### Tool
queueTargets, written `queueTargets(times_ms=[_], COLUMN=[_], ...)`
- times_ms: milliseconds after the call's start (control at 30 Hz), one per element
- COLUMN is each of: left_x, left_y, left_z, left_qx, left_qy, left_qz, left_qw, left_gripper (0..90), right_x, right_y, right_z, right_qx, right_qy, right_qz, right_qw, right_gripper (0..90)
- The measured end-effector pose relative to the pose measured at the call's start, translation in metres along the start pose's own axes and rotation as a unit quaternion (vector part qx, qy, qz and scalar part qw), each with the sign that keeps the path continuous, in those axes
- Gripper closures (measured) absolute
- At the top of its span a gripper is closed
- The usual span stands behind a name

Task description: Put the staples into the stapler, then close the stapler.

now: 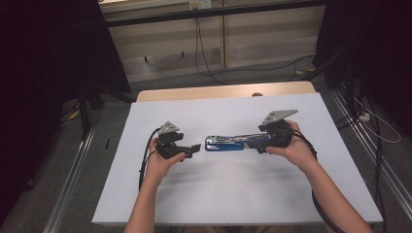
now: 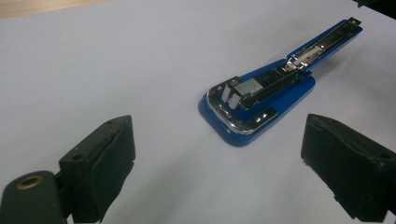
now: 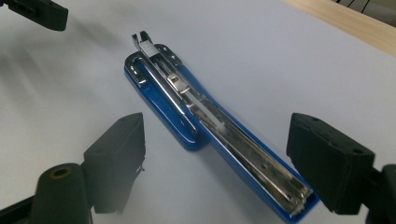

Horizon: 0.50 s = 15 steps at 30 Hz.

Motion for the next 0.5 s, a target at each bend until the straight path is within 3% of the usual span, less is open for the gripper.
queueTargets(times_ms=[233,333,500], left_x=[0.002,0.002,0.004], left_y=[0.001,0.001,0.003], left_z=[0.002,0.002,0.002], left_qx=[0.000,0.003,0.005], left_qy=[-0.007,-0.007,-0.007], left_qz=[-0.001,-0.002,-0.004], left_qw=[1.0000,1.0000,1.0000], left_gripper=[10.2,10.2,11.6], right_x=[-0.012,-0.013,-0.019], right_y=[0.000,0.000,0.002], right_z=[0.021,0.026,0.030], right_qx=[0.010,0.004,0.010], right_qy=[0.014,0.005,0.013], right_qz=[0.021,0.023,0.032], right_qw=[0.9996,0.9997,0.9994], right_gripper=[18.4,18.3,17.8])
Point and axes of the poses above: each handheld gripper's, and its own axes: x roughly forward along the jaws, z roughly out of its underside, y roughly to its right, the point moved 8 cm from there along x, roughly forward along the jaws, and after that the axes turned 2 degrees about -y, right-handed, at the moved point
